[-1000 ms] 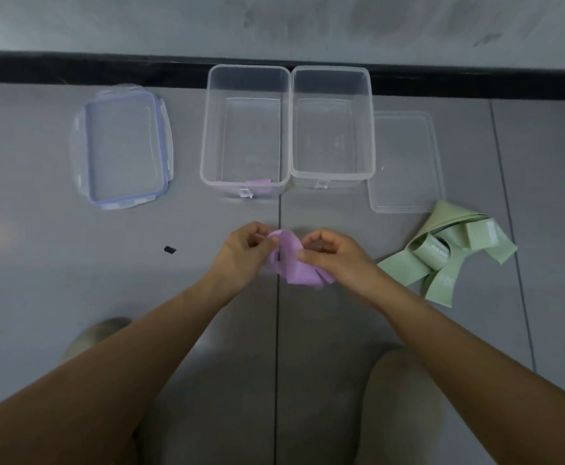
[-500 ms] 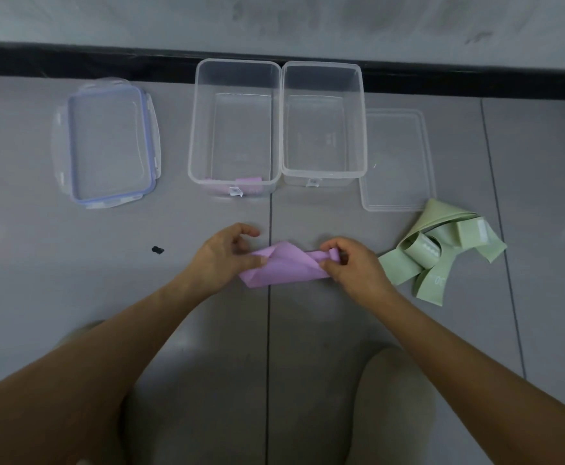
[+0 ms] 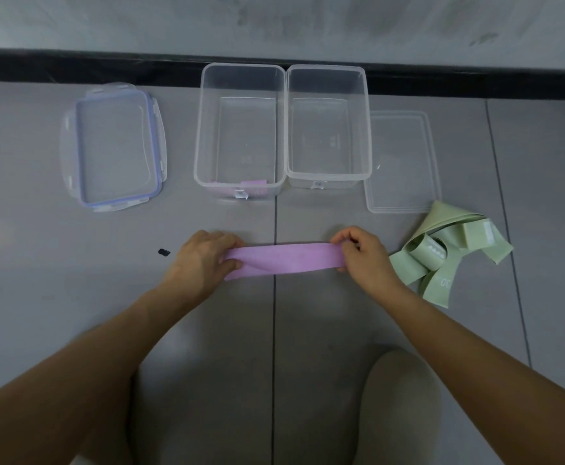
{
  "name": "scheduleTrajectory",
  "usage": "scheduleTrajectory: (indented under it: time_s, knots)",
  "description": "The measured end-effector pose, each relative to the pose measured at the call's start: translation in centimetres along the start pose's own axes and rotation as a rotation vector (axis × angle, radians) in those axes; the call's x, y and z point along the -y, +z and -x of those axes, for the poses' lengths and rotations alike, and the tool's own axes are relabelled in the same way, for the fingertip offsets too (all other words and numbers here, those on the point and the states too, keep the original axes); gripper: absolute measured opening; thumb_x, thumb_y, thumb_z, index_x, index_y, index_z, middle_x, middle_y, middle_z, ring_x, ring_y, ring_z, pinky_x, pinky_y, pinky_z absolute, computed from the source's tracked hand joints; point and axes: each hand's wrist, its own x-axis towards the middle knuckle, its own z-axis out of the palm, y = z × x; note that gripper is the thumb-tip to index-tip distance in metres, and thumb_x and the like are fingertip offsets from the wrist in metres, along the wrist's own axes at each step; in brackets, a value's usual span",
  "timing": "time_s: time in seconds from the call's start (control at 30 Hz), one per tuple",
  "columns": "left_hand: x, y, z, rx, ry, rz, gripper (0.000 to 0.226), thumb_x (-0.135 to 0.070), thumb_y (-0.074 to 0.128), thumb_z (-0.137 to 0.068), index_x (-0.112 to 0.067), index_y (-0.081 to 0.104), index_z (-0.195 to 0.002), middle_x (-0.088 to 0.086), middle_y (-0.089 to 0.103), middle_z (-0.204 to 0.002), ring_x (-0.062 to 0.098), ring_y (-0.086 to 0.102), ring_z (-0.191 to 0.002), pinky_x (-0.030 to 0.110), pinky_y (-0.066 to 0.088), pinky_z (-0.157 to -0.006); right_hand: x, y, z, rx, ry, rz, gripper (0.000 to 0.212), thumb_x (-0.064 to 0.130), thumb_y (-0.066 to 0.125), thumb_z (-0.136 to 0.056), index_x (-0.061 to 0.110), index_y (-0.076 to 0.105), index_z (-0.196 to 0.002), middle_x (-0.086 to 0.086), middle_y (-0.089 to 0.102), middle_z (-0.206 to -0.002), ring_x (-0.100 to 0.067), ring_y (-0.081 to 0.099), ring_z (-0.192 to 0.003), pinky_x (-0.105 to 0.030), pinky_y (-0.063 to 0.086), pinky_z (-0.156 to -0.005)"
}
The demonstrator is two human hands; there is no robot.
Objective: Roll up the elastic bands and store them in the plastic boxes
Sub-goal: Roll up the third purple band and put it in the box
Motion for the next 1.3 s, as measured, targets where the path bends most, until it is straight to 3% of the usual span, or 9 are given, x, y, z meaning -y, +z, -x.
scheduleTrajectory:
  time_s: [0.1,0.27,0.37,0.53,0.7,0.77,0.9,1.1,1.3]
  knots:
    - [0.8,0.1,0.3,0.038,0.036,-0.036,0.031,-0.042,0.050,-0.076,-0.022,0.068,-0.092,-0.002,0.066,-0.084,0.025,0.056,-0.076,0.027,0.037,-0.072,0.0,0.0,-0.1,0.036,-0.010,-0.009,0.010,0.015,0.066,-0.088,0.024,0.062,-0.091,0.006,0.064,-0.091,-0.013,0.060,-0.081,-0.033,0.052,-0.079]
    - [1.4,-0.4,1.2,0.051,0.002,-0.058,0.024,-0.040,0.058,-0.076,-0.019,0.066,-0.084,-0.002,0.065,-0.078,0.025,0.056,-0.073,0.022,0.028,-0.068,-0.2,-0.3,-0.4,-0.085,-0.017,0.102,0.026,0.017,0.065,-0.091,0.021,0.058,-0.115,0.006,0.062,-0.100,-0.015,0.060,-0.090,-0.029,0.047,-0.083]
    - [2.2,-0.7,1.7,0.072,-0.147,-0.054,0.013,-0.031,0.072,-0.081,-0.021,0.067,-0.088,-0.002,0.063,-0.084,0.024,0.052,-0.082,0.027,0.030,-0.070,-0.6,-0.4,-0.7,-0.155,-0.051,0.144,0.015,0.020,0.060,-0.093,0.024,0.065,-0.107,0.008,0.065,-0.091,-0.017,0.063,-0.087,-0.031,0.050,-0.082]
    - [3.1,-1.2,2.0,0.072,-0.233,-0.044,0.009,-0.034,0.067,-0.085,-0.026,0.066,-0.085,-0.003,0.057,-0.085,0.025,0.056,-0.082,0.030,0.036,-0.069,-1.0,-0.3,-0.9,-0.076,-0.028,0.059,0.031,0.013,0.047,-0.095,0.032,0.071,-0.105,0.018,0.064,-0.094,-0.016,0.064,-0.094,-0.046,0.057,-0.086]
    - [2.6,-1.6,1.2,0.028,-0.379,-0.137,0.013,-0.043,0.061,-0.087,-0.030,0.061,-0.086,0.000,0.062,-0.082,0.031,0.061,-0.081,0.033,0.046,-0.069,-1.5,-0.3,-0.5,-0.038,0.029,0.086,0.006,0.025,0.067,-0.086,0.029,0.066,-0.083,0.007,0.069,-0.084,-0.019,0.068,-0.080,-0.047,0.058,-0.080]
    - [2.1,-1.7,0.5,-0.015,-0.422,-0.176,0.014,-0.044,0.057,-0.088,-0.030,0.061,-0.088,0.005,0.067,-0.083,0.036,0.062,-0.079,0.033,0.047,-0.066,-2.1,-0.2,-0.1,-0.029,0.051,0.112,0.014,0.017,0.069,-0.083,0.029,0.062,-0.084,0.007,0.067,-0.083,-0.022,0.067,-0.080,-0.047,0.057,-0.080]
    - [-0.1,-1.5,-1.6,-0.138,-0.350,-0.219,0.015,-0.033,0.050,-0.093,-0.023,0.061,-0.096,0.015,0.067,-0.080,0.042,0.061,-0.073,0.038,0.047,-0.061,-3.3,-0.3,2.1,0.052,0.047,0.155,0.037,0.004,0.064,-0.076,0.041,0.060,-0.080,0.012,0.064,-0.079,-0.021,0.063,-0.078,-0.048,0.057,-0.077]
    - [-4.6,0.8,-4.6,-0.109,-0.113,-0.136,0.031,-0.019,0.051,-0.092,-0.018,0.060,-0.121,0.011,0.068,-0.110,0.038,0.064,-0.093,0.041,0.052,-0.077,-4.4,0.1,5.4,0.243,0.047,0.303,0.027,0.007,0.064,-0.080,0.031,0.069,-0.091,0.009,0.066,-0.088,-0.014,0.061,-0.081,-0.028,0.047,-0.074]
    - [-8.7,3.4,-7.0,0.029,0.100,-0.354,0.062,-0.029,0.047,-0.095,-0.023,0.024,-0.152,0.006,0.041,-0.148,0.029,0.040,-0.129,0.040,0.036,-0.102,-5.0,2.1,9.1,0.421,0.130,0.148,0.019,0.012,0.067,-0.086,0.029,0.069,-0.094,0.011,0.065,-0.086,-0.007,0.065,-0.076,-0.026,0.056,-0.077]
